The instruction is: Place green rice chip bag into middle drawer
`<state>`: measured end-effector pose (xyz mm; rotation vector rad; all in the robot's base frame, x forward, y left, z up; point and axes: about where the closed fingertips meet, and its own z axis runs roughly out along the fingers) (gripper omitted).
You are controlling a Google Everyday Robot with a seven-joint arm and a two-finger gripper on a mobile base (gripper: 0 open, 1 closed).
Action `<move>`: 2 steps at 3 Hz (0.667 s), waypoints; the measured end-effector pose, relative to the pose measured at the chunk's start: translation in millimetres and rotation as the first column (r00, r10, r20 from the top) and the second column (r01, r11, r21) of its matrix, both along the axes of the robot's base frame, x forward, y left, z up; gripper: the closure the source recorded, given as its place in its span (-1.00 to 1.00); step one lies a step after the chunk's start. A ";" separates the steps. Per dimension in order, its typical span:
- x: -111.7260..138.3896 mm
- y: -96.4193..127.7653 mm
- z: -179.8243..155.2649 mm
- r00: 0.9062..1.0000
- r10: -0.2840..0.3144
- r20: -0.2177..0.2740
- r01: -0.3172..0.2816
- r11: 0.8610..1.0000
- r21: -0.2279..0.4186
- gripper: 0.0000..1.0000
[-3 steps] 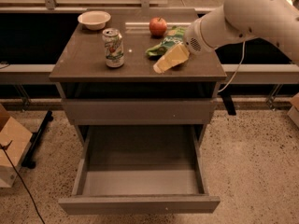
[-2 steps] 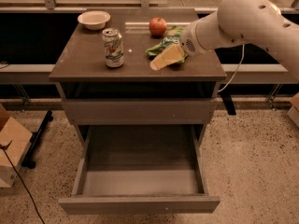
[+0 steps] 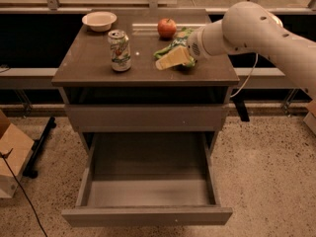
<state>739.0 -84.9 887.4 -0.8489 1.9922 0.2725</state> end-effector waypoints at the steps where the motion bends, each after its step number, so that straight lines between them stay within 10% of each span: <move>1: 20.7 -16.4 -15.8 0.995 -0.098 -0.017 0.098 0.994 0.053 -1.00; 2: 30.4 -28.2 -26.4 0.988 -0.152 -0.039 0.155 0.985 0.078 -1.00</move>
Offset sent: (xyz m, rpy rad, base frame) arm 0.0414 -0.0474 -0.0366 0.1141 0.0516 -0.2292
